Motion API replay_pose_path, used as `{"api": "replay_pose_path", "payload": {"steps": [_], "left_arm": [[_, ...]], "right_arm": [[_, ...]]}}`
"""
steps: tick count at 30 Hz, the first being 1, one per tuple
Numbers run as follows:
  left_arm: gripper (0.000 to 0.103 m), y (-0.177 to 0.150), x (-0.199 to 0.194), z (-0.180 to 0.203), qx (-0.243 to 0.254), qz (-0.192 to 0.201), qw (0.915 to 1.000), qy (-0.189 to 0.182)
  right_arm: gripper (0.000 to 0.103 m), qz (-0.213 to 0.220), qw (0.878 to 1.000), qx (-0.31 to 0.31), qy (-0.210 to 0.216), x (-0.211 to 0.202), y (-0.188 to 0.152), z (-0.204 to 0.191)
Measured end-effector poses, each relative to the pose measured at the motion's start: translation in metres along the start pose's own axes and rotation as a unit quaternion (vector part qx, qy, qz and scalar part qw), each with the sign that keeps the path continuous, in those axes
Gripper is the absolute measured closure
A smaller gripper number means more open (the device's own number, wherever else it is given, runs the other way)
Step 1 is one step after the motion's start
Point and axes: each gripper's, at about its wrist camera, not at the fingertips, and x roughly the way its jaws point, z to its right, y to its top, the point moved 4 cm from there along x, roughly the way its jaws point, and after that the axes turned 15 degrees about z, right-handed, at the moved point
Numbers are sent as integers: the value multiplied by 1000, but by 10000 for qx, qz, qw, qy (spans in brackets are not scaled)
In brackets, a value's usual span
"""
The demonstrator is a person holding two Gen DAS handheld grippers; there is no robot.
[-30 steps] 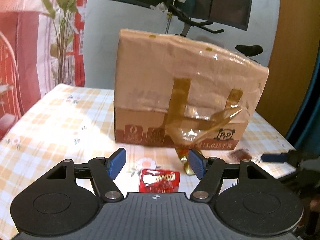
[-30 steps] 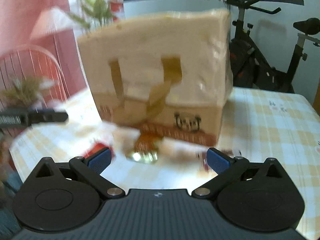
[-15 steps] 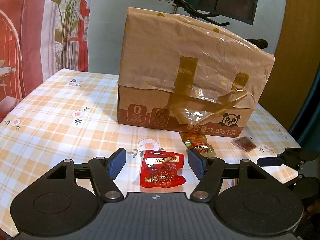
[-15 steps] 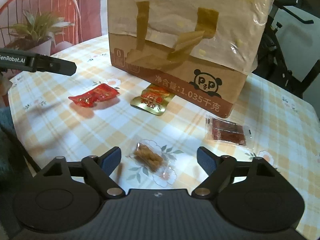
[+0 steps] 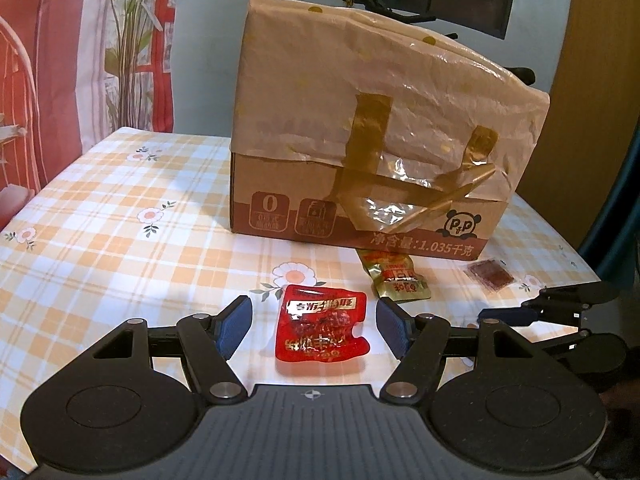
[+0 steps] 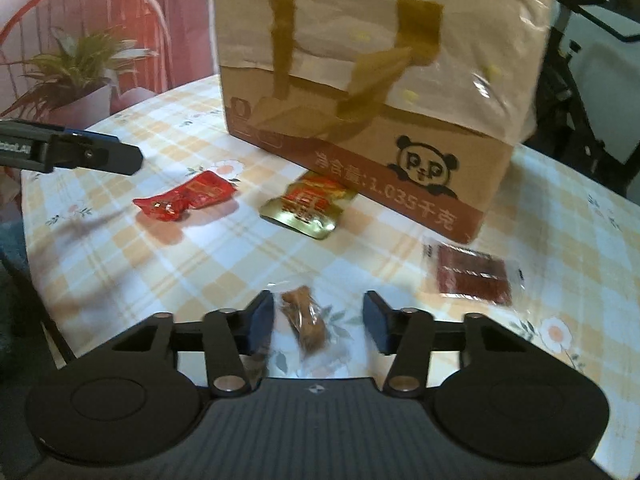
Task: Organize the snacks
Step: 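Grasp the clear packet of brown snack with the right gripper while the left gripper approaches the red packet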
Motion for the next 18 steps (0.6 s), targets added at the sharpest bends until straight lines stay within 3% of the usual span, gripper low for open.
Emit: {"api": "replay_pose_path", "payload": {"steps": [3, 4, 8, 18], "left_arm": [[33, -2, 2, 0, -3, -53, 10000, -5], [33, -3, 3, 1, 4, -76, 10000, -13], [33, -9, 8, 4, 37, -210, 9998, -48], [32, -22, 40, 10, 330, -689, 9970, -78]], "right_arm": [[82, 49, 9999, 34, 108, -1, 0, -3], [84, 61, 9999, 88, 105, -2, 0, -3], [84, 191, 9987, 419, 200, -4, 1, 0], [84, 656, 9951, 635, -376, 14, 16, 21]]}}
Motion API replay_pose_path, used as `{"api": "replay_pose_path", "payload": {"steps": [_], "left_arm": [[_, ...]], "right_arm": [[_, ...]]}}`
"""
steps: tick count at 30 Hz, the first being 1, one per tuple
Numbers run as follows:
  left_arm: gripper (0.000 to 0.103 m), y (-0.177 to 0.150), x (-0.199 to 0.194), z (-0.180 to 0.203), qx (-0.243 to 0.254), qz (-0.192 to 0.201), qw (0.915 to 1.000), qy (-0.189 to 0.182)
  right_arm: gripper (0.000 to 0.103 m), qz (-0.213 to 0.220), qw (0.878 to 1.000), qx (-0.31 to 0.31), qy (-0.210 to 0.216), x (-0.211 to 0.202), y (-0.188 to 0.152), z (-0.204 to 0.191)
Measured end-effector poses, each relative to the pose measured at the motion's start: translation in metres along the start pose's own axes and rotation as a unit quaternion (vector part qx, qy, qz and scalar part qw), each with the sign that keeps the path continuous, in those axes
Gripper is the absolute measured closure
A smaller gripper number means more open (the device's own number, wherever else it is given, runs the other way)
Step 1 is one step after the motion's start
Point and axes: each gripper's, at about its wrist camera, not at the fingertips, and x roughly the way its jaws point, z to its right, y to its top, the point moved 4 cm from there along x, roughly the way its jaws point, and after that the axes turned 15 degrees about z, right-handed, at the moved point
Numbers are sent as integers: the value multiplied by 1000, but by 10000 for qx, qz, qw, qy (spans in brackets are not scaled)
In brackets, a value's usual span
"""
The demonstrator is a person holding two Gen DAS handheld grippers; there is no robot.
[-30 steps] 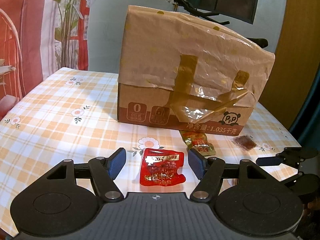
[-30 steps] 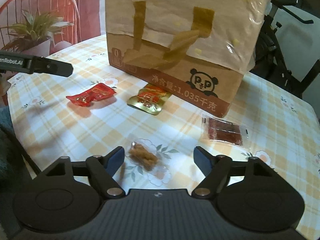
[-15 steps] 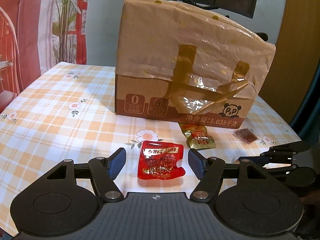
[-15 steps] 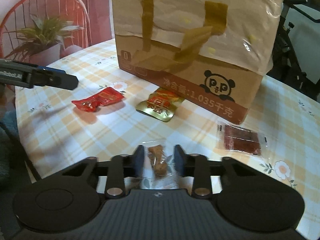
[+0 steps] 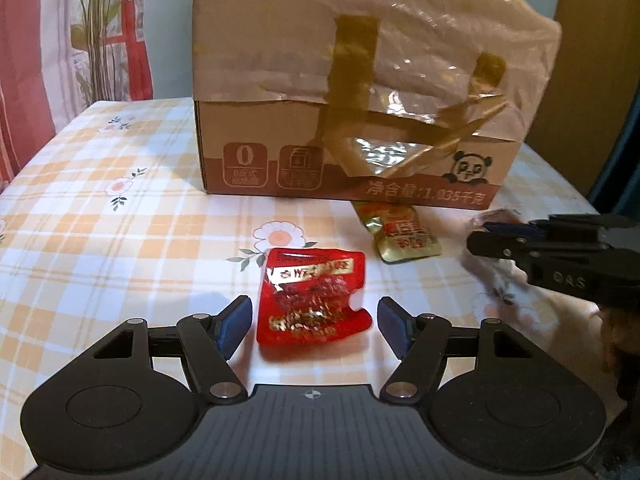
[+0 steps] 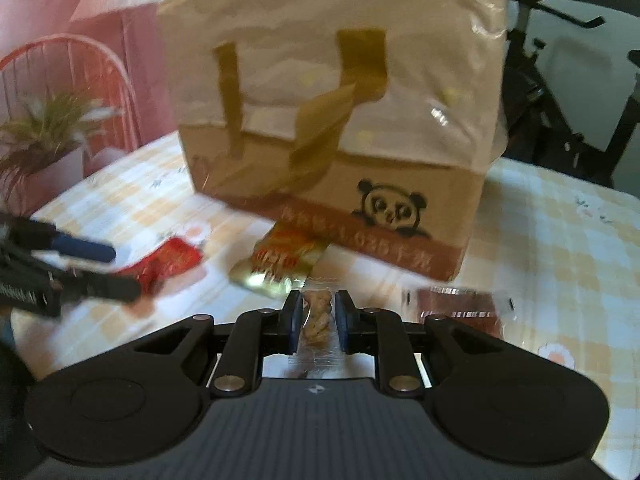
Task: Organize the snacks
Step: 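Grasp the clear packet of brown snack with the right gripper while the left gripper approaches the red packet, then grasp the red printed packet with the left gripper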
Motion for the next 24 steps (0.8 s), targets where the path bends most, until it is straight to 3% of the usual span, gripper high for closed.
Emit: {"api": "replay_pose_path", "payload": {"steps": [10, 24], "left_arm": [[27, 2, 24, -1, -31, -25, 9999, 111], [26, -4, 24, 2, 122, 62, 9997, 180]], "right_arm": [[84, 3, 10000, -51, -46, 2, -13, -5], [84, -29, 9997, -219, 47, 4, -14, -10]]}}
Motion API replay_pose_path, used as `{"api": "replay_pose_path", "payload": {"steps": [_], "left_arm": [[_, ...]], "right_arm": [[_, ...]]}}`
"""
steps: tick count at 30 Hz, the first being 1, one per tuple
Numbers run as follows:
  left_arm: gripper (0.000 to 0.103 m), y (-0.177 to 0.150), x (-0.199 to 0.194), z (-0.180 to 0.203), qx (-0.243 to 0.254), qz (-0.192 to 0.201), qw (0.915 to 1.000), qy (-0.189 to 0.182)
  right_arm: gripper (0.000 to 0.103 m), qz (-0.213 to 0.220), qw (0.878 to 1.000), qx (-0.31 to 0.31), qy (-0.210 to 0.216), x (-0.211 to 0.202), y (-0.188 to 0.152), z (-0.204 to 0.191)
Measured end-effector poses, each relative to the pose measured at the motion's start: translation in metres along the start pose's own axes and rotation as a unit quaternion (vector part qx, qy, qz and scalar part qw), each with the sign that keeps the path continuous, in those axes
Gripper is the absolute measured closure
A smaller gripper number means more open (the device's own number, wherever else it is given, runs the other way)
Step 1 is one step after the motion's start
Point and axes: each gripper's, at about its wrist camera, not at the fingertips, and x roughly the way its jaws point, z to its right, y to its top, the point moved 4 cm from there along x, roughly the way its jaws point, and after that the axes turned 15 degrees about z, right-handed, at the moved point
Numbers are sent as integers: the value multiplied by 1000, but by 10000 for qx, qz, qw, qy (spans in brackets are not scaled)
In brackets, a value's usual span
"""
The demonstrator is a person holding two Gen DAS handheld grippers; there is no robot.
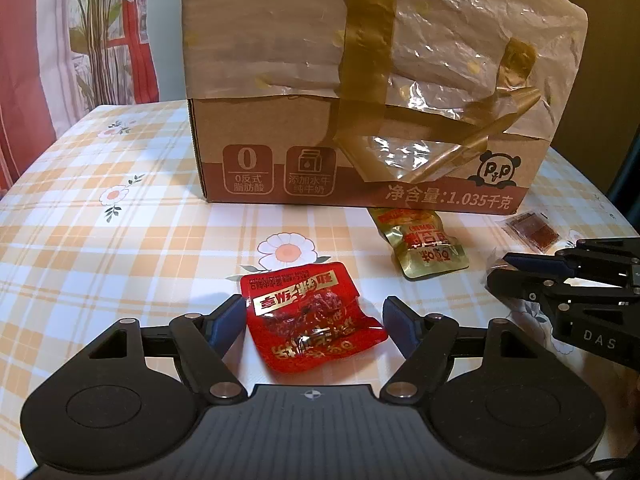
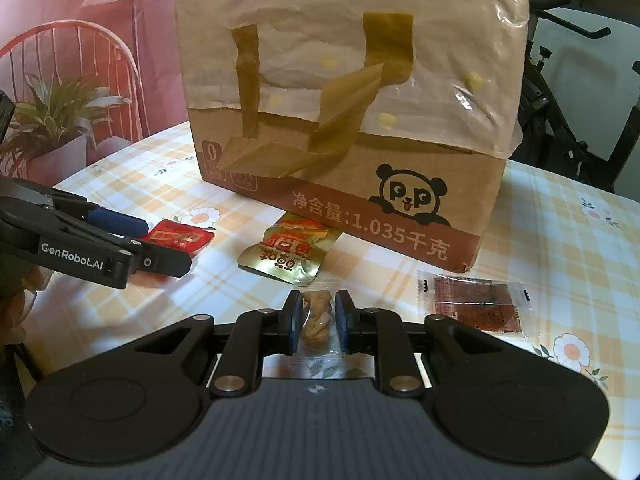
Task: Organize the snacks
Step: 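Grasp the red printed packet with the left gripper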
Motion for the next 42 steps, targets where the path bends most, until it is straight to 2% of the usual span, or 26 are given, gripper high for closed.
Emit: {"api": "replay_pose_path", "payload": {"steps": [4, 5, 6, 7, 8, 9, 10, 16, 19, 21, 23, 24, 29, 33, 36, 39, 42], "left_arm": [[29, 0, -5, -5, -226, 112, 9997, -62], [34, 1, -8, -6, -263, 186, 9994, -86], [49, 2, -11, -6, -250, 273, 9993, -76], [52, 4, -13, -5, -208, 299, 9993, -67], [72, 5, -14, -5, -234, 281, 9993, -119], [78, 4, -13, -4, -269, 209, 9992, -201], [78, 2, -12, -4, -263, 155, 9993, -203], [78, 0, -13, -1, -143, 187, 9996, -164], [74, -1, -14, -1, -63, 204, 9997, -106], [53, -3, -14, -2, -5, 179, 9998, -23], [38, -3, -16, -4, 4, 186, 9998, 67], [36, -3, -17, -6, 1, 209, 9997, 96], [34, -3, -19, -6, -59, 217, 9997, 37], [26, -3, -20, -3, -10, 240, 9997, 30], [26, -2, -20, -6, -33, 201, 9996, 184], [26, -2, -23, -14, -182, 76, 9985, 507], [26, -4, -26, -21, -459, -70, 9979, 449]], "right_arm": [[84, -3, 10000, 2, 4, 0, 0, -1], [84, -4, 10000, 0, 3, 0, 0, -1], [84, -4, 10000, 0, 4, 0, 0, -1], [84, -4, 10000, 2, 4, 0, 0, 0], [84, -6, 10000, 7, 6, 0, 0, 0], [84, -7, 10000, 13, 9, 0, 0, -1], [84, -10, 10000, 15, 9, 0, 0, -1], [84, -11, 10000, 25, 23, 0, 0, -1], [84, -7, 10000, 35, 35, -1, 0, -1], [84, 1, 10000, 38, 44, -1, 0, -1], [84, -1, 10000, 38, 54, -1, 0, -1], [84, -5, 10000, 39, 60, -1, 0, -2], [84, -3, 10000, 67, 67, -2, 0, -2], [84, -7, 9999, 85, 75, -2, 0, -1], [84, -10, 9999, 73, 88, -2, 0, -2], [84, -12, 9999, 68, 92, -3, 0, -2], [84, -10, 9999, 76, 93, -3, 0, -2]]}}
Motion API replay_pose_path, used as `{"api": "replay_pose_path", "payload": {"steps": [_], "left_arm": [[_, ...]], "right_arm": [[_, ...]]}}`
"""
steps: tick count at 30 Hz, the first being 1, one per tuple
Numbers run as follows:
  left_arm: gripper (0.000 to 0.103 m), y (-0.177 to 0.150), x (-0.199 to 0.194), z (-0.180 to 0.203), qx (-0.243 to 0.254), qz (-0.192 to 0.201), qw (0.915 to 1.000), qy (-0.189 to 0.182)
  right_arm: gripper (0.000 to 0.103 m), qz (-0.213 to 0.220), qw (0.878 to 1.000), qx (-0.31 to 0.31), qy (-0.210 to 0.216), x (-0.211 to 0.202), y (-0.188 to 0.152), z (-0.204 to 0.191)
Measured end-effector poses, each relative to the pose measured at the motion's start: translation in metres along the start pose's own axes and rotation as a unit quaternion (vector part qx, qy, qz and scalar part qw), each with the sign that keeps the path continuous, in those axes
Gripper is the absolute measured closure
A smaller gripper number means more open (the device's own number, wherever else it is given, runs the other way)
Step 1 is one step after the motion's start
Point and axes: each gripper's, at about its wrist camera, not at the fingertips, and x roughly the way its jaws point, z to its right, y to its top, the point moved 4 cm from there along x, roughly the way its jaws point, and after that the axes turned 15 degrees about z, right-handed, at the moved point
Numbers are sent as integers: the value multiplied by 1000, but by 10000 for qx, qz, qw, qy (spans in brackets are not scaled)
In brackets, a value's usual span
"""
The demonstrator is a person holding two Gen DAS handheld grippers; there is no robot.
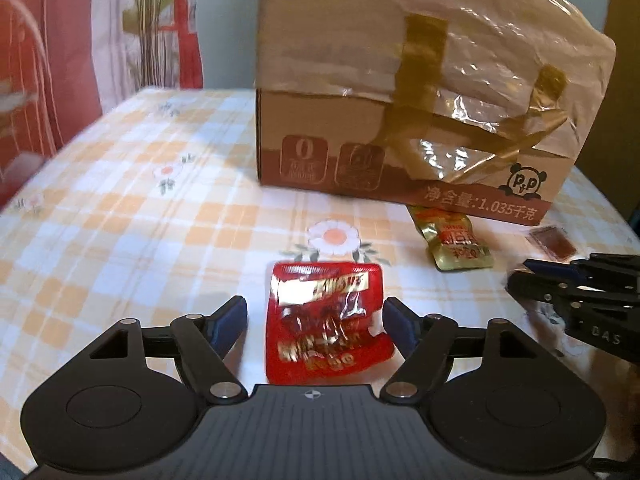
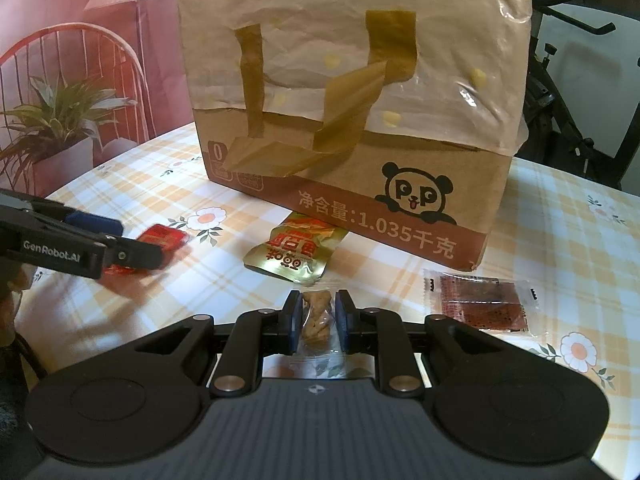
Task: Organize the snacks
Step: 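Grasp the red printed packet with the left gripper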
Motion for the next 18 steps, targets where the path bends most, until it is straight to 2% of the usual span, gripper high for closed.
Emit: {"api": "replay_pose_path", "payload": {"steps": [4, 10, 13, 14, 18], "left_arm": [[26, -4, -7, 5, 102, -68, 9999, -33], [25, -8, -6, 17, 546, 15, 9985, -45], [31, -6, -5, 14, 504, 130, 9986, -46], [37, -5, -5, 13, 494, 172, 9986, -31], [41, -3, -4, 8, 347, 257, 9990, -106]], "right_arm": [[84, -1, 10000, 1, 2, 0, 0, -1], [84, -5, 10000, 5, 9, 0, 0, -1], [84, 4, 10000, 5, 16, 0, 0, 0], [84, 1, 10000, 7, 18, 0, 0, 0], [84, 0, 10000, 15, 33, 0, 0, 0]]}}
